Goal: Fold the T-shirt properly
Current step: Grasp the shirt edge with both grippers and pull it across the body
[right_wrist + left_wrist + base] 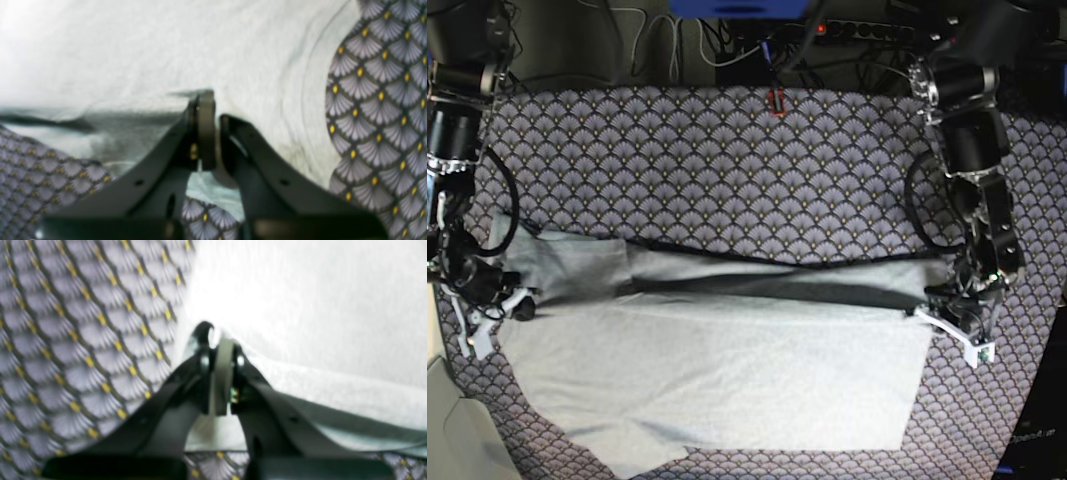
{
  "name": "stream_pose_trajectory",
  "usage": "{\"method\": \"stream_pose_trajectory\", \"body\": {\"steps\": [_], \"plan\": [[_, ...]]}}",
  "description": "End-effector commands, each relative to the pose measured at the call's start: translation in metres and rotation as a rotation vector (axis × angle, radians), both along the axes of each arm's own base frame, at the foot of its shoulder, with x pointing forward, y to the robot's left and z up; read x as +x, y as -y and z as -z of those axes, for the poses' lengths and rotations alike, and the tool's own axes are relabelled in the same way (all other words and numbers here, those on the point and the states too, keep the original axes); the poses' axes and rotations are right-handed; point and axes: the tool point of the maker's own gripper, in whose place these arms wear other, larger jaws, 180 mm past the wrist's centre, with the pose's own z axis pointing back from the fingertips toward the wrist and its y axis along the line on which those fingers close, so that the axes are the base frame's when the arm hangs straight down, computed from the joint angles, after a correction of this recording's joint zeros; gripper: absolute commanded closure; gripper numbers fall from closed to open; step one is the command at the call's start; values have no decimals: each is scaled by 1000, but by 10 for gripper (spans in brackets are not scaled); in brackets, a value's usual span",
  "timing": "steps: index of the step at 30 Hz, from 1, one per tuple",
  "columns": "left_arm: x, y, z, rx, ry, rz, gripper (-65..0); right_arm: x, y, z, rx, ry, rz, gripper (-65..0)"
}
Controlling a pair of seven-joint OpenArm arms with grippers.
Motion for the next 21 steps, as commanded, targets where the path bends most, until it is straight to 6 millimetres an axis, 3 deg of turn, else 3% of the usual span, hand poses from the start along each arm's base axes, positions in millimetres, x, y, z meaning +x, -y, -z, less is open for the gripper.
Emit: {"method": "stream_pose_trajectory", "body": {"steps": [1,8,17,21], "plan": [[17,-11,-26,33,73,-15,-4,14,6,-22,-41,68,-2,0],[34,-26,-39,101,107,-22,-4,25,-8,-22,-156,79,-72,0],[47,12,-36,167,122,98,-4,30,-10,-16,-252,91,-76,0],[49,16,-38,171,125,109,-4,34,-10,-6,-242,82,-66,0]]}}
